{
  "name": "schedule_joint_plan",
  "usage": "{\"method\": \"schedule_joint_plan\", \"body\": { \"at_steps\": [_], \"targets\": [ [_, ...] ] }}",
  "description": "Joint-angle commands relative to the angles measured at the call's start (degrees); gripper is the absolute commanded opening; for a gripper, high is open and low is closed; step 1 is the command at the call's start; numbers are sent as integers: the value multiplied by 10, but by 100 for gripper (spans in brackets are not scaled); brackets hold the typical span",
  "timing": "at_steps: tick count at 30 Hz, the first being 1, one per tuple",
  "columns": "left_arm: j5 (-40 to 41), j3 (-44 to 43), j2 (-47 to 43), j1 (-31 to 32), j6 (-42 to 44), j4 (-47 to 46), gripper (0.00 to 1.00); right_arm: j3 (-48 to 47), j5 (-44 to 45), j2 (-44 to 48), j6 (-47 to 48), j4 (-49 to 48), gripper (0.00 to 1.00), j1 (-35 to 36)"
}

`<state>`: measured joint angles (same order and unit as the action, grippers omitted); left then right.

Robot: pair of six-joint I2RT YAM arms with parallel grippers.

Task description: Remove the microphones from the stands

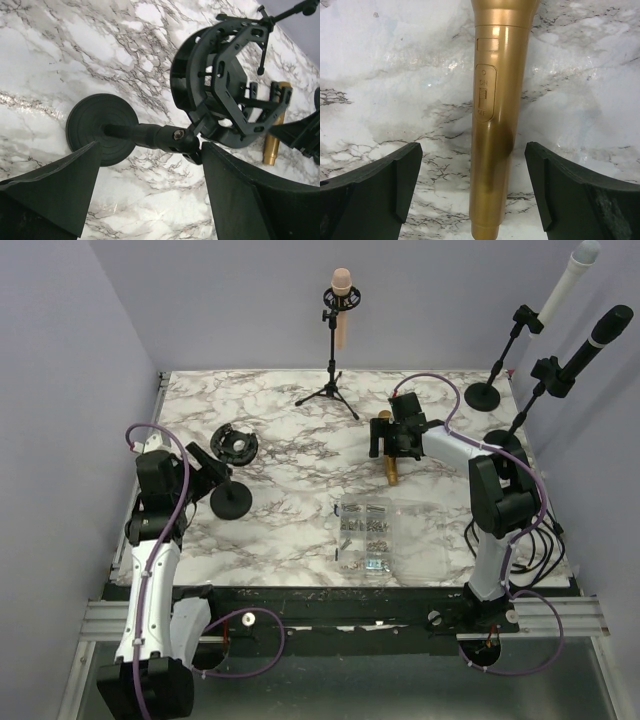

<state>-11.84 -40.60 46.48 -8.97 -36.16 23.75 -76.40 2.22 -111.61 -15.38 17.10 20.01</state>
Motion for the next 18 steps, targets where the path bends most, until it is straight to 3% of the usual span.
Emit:
{"method": "schedule_joint_plan", "body": {
  "at_steps": [1, 4, 11, 15, 18],
  "targets": [
    [62, -41, -38, 59, 59, 30, 85, -1, -6, 17, 8, -5, 93, -1],
    [113, -88, -40, 88, 70, 48, 89, 0, -5, 20, 8, -5, 95, -1],
    [183, -169, -54, 88, 55, 69, 97, 11, 6, 34, 7, -12, 100, -2],
    [147, -196, -67, 88, 60, 46, 97, 14, 12, 36, 0, -14, 100, -2],
    [56, -210, -56, 88, 59, 13, 97, 11, 17, 35, -5, -11, 100, -1]
  ]
}}
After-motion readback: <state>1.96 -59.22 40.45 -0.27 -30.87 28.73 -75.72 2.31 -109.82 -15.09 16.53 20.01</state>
